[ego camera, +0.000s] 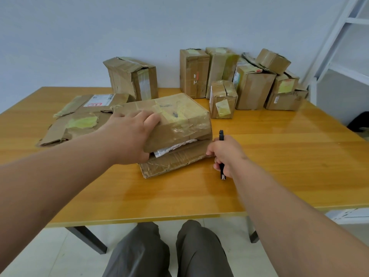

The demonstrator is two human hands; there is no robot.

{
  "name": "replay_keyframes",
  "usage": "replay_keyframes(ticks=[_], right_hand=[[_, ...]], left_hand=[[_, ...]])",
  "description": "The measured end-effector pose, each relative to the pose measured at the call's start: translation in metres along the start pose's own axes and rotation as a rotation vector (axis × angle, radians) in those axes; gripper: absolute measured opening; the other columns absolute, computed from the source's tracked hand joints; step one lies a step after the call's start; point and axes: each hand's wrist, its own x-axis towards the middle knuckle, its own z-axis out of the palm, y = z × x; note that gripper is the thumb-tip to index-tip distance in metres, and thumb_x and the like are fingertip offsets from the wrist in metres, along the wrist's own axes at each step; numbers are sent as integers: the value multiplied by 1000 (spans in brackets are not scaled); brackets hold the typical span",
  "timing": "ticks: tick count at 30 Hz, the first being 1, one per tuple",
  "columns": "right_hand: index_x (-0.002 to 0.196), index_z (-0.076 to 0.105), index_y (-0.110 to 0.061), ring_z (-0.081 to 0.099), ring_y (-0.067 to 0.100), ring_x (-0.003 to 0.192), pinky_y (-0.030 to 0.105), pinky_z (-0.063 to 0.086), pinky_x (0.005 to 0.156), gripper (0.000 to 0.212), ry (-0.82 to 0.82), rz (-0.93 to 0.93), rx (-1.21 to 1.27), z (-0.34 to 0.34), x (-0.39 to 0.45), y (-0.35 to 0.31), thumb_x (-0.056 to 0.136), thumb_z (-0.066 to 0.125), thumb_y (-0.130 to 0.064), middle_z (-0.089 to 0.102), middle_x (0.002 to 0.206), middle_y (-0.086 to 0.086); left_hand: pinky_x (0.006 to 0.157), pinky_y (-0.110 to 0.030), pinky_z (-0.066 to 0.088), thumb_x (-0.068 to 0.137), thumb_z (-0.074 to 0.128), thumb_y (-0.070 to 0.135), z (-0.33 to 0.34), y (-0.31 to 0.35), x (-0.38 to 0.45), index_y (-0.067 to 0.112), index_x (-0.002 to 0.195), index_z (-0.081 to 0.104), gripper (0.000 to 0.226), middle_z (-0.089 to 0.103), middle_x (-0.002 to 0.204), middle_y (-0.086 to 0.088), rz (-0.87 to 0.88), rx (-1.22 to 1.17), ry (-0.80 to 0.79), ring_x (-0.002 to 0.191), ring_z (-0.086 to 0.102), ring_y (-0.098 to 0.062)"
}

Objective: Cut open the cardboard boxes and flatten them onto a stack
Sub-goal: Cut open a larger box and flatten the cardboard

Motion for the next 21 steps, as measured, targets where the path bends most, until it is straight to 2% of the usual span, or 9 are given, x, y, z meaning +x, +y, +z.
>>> replay_keyframes(ticks=[5, 7, 9, 11, 12, 15, 18, 19, 21], right_hand=[[97, 49, -16, 33, 17, 56, 25, 35, 45, 23, -9, -58, -131, -1, -8, -2, 82, 55, 1, 49, 82, 9], [91, 50, -16, 37, 19, 57, 27, 38, 48, 19, 6, -98, -238, -1, -9, -2, 80, 55, -1, 46, 77, 6], [87, 50, -17, 46, 22, 65, 31, 42, 54, 14, 42, -157, -444, -4, -10, -3, 77, 57, -9, 48, 82, 6], [85, 49, -19, 53, 23, 75, 32, 43, 56, 13, 129, -229, -686, -8, -14, -4, 78, 59, -19, 44, 98, 5], [85, 48, -19, 55, 23, 75, 32, 42, 57, 14, 185, -281, -733, -9, -15, -4, 79, 60, -23, 42, 102, 4], [96, 51, -22, 55, 21, 78, 32, 43, 60, 28, 314, -480, -688, -6, -19, -8, 84, 64, -44, 50, 106, 1], [125, 52, -24, 59, 21, 96, 33, 46, 68, 61, 329, -595, -632, 3, -18, -18, 80, 66, -61, 55, 118, -4], [126, 51, -24, 60, 21, 98, 33, 48, 69, 66, 331, -611, -617, 7, -18, -22, 77, 66, -65, 57, 117, -5], [114, 50, -24, 60, 22, 89, 34, 50, 66, 66, 356, -627, -600, 15, -18, -26, 71, 67, -71, 59, 104, -5]], left_hand=[[78, -30, 44, 82, 63, 50, -33, -3, -5, 29, 138, 29, 69, 47, 126, 4, -1, -247, -241, 100, 52, -16], [79, -32, 46, 90, 51, 48, -46, -3, -5, 26, 135, 45, 50, 55, 120, 2, -33, -340, -285, 99, 54, -17], [77, -33, 47, 87, 38, 52, -56, -7, -5, 16, 107, 64, 49, 61, 97, -3, -90, -476, -239, 88, 56, -20], [64, -32, 37, 91, 40, 51, -63, -10, -8, 5, 76, 54, 50, 47, 71, -5, -144, -582, -199, 68, 46, -18], [61, -31, 33, 98, 44, 46, -64, -10, -10, 5, 72, 48, 48, 41, 68, -5, -175, -612, -188, 63, 41, -17], [57, -28, 28, 100, 48, 34, -65, -10, -11, 6, 72, 46, 39, 37, 66, -4, -233, -682, -165, 60, 36, -15], [57, -28, 28, 99, 48, 36, -64, -11, -11, 0, 73, 48, 45, 36, 68, -5, -240, -749, -156, 61, 36, -16], [58, -27, 29, 99, 48, 37, -63, -12, -11, -4, 79, 53, 47, 39, 71, -7, -250, -760, -150, 64, 37, -16], [58, -23, 29, 98, 48, 40, -62, -14, -10, -5, 95, 64, 48, 45, 80, -9, -271, -755, -125, 69, 40, -16]])
